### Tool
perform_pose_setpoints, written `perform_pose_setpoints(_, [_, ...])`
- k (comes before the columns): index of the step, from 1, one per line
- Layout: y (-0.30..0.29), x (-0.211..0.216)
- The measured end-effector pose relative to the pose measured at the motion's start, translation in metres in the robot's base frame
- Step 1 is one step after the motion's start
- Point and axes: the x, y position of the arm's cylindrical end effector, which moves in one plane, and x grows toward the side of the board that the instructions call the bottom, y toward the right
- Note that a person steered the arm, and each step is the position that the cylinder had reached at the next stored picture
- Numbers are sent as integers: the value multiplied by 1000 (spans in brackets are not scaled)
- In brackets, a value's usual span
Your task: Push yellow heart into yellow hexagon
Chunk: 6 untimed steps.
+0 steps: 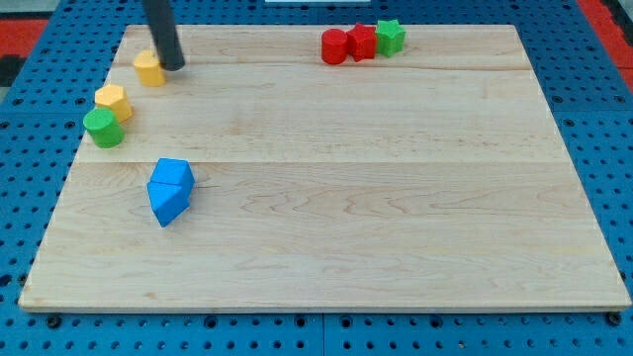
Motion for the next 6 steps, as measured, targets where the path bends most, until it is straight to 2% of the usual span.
perform_pose_setpoints(1, [-2,-27])
perform_pose_setpoints(2, [-27,-21])
perform_pose_setpoints(3, [-24,7])
perform_pose_setpoints(6, [-27,6])
